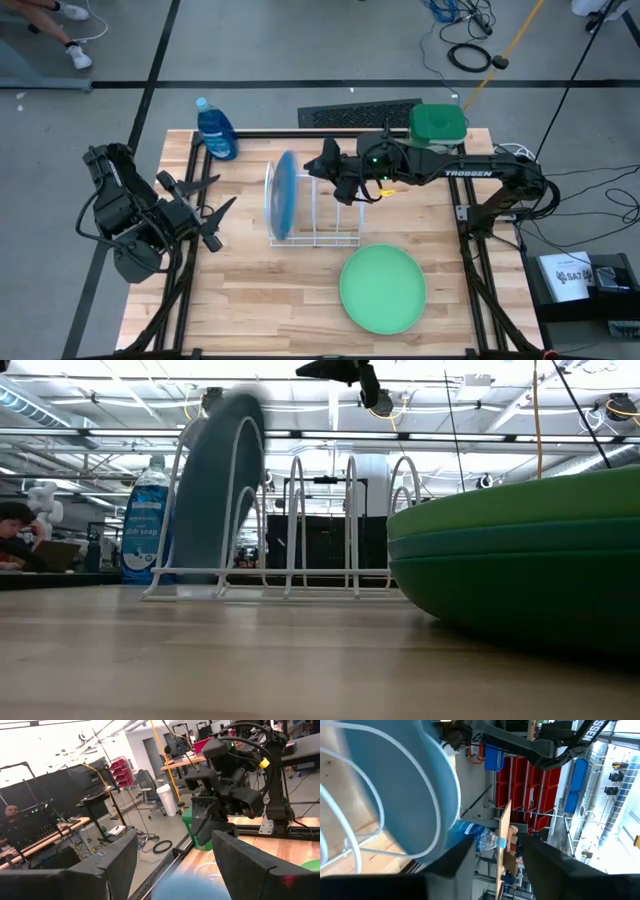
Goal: Sort dishes
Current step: Put the blue plate in the dish rack, then put the light green plate in the dish rack
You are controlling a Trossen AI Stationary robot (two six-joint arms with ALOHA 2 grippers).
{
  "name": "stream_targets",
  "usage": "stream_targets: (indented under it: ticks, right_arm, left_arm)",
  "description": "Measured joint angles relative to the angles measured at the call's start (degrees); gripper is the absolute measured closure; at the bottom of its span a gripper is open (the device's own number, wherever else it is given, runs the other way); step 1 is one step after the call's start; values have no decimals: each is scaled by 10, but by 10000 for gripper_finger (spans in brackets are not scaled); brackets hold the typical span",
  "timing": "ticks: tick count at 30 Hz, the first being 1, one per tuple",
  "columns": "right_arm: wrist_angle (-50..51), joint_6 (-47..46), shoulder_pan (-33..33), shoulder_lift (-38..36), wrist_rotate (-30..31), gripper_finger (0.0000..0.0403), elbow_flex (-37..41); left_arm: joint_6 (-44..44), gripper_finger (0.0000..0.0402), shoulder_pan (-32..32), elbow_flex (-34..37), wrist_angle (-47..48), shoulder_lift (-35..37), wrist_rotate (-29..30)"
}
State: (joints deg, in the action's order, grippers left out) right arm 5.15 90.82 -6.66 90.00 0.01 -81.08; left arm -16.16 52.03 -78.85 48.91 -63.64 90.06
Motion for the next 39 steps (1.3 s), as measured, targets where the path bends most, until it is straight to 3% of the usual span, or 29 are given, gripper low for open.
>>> stream_targets:
  ticks: [5,10,16,19,28,30,34,39]
  right_arm:
    - [-4,3,5,0,-1,208,0]
    - [-6,0,11,0,10,201,0]
    - [-6,-37,33,-2,108,205,0]
    - [3,-116,42,-9,149,206,0]
    - [214,-367,69,-47,147,206,1]
    - [272,-439,78,-58,141,206,1]
    - [377,-584,99,-75,63,206,1]
    - [472,-708,143,-78,44,206,10]
  left_arm:
    - [0,149,0,0,1,0,0]
    - [-1,149,0,0,1,0,0]
    - [-28,149,0,6,1,-2,-1]
    - [-50,149,-5,24,0,-2,-5]
    - [-135,149,-48,95,-7,-3,-50]
    - [-134,149,-62,96,-25,-3,-67]
    - [-122,149,-87,96,-60,-6,-114]
    - [-20,149,-115,96,-169,-33,-178]
